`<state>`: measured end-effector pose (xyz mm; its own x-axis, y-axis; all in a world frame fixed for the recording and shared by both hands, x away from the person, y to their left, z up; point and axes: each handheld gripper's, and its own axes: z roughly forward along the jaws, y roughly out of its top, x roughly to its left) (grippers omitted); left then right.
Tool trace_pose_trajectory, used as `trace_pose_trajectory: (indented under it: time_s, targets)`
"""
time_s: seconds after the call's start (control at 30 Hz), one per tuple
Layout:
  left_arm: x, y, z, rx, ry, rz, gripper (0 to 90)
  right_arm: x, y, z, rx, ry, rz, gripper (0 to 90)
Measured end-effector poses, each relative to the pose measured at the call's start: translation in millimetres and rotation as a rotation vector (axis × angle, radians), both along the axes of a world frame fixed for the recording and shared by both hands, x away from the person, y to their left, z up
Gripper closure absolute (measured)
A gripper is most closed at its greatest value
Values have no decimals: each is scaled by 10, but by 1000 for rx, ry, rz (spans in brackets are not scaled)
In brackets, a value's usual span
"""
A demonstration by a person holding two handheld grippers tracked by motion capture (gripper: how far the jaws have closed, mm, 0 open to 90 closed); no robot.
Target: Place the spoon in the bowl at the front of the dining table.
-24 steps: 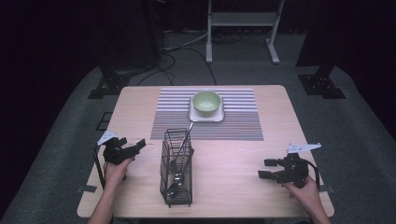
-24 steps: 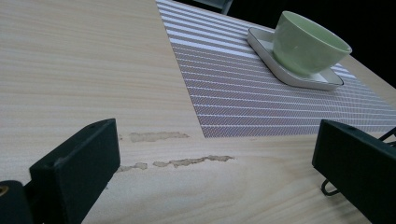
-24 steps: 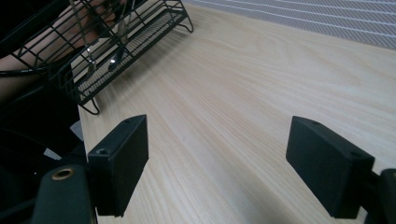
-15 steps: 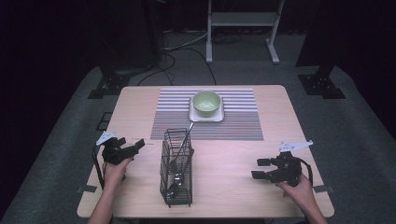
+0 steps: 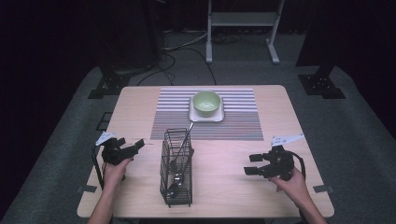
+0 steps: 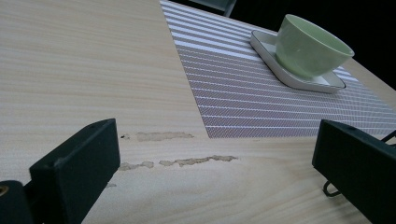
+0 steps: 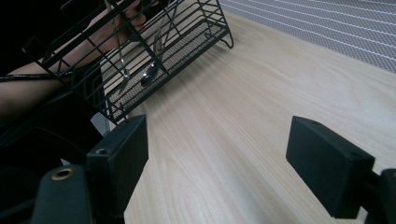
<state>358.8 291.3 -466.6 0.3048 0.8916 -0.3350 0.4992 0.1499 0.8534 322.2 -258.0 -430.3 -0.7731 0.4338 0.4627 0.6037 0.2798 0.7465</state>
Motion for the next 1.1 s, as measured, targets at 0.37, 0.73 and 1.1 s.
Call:
trace_pose_trajectory:
  time_s: [0.37, 0.73, 1.1]
  targets:
    - [-5, 10, -1, -3, 2, 3, 0, 30, 174, 179, 19, 26, 54, 197]
    - [-9, 44, 0, -14, 1, 13, 0, 67, 441, 336, 9, 31, 111, 198]
    - [-15, 70, 8, -14, -2, 17, 0, 108, 551, 388, 15, 29, 124, 198]
